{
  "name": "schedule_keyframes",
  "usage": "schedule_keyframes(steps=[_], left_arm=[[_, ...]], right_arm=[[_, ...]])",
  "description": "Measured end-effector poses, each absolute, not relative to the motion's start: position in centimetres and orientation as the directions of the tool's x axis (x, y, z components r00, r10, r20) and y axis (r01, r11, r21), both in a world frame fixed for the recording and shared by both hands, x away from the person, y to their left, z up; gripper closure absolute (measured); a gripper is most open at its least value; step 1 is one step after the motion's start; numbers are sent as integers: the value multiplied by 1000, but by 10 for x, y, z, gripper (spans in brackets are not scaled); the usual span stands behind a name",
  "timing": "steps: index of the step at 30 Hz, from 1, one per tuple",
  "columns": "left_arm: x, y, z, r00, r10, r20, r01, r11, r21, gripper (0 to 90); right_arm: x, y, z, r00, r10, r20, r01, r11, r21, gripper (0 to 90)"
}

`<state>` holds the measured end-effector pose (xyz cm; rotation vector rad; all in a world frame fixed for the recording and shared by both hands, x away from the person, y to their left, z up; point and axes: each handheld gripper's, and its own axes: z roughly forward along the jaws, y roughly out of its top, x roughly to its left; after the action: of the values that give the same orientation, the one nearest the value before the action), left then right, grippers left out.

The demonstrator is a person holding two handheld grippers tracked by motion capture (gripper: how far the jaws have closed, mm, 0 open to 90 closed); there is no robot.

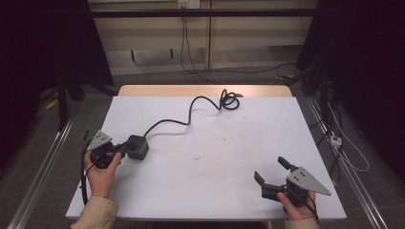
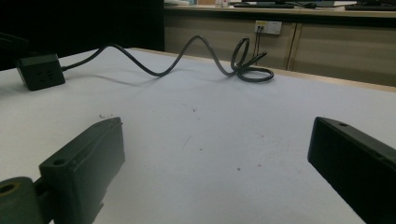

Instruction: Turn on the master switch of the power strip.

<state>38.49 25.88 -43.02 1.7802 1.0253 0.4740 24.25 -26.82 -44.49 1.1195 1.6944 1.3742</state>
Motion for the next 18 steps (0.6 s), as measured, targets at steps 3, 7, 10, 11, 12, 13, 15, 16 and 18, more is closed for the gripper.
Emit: schedule_keyframes(steps=[3, 7, 10, 11, 12, 13, 15, 16, 18], left_arm=[[385, 259, -430, 567, 814, -125, 426, -161, 890, 900], [385, 259, -431, 563, 816, -129, 424, -152, 893, 900], [384, 258, -431, 565, 817, -117, 418, -161, 894, 900], [384, 258, -431, 564, 817, -117, 418, -161, 894, 900], [384, 258, -431, 563, 818, -119, 420, -159, 893, 900], [384, 258, -432, 563, 817, -126, 422, -153, 894, 900], [384, 258, -432, 562, 817, -131, 425, -149, 893, 900], [384, 258, -432, 561, 817, -130, 425, -150, 893, 900], [384, 258, -432, 561, 818, -128, 424, -151, 893, 900]], right_arm=[[242, -268, -445, -401, 916, 14, 203, 74, 976, 33], [242, -268, -445, -400, 916, 14, 202, 73, 977, 33], [242, -268, -445, -400, 917, 13, 201, 73, 977, 33], [242, -268, -445, -399, 917, 13, 201, 74, 977, 33], [242, -268, -445, -399, 917, 13, 201, 74, 977, 33], [242, -268, -445, -399, 917, 13, 201, 74, 977, 33], [242, -268, -445, -400, 916, 13, 202, 74, 977, 33], [242, -268, -445, -400, 916, 13, 201, 74, 977, 33], [243, -268, -445, -400, 916, 13, 201, 74, 977, 33]])
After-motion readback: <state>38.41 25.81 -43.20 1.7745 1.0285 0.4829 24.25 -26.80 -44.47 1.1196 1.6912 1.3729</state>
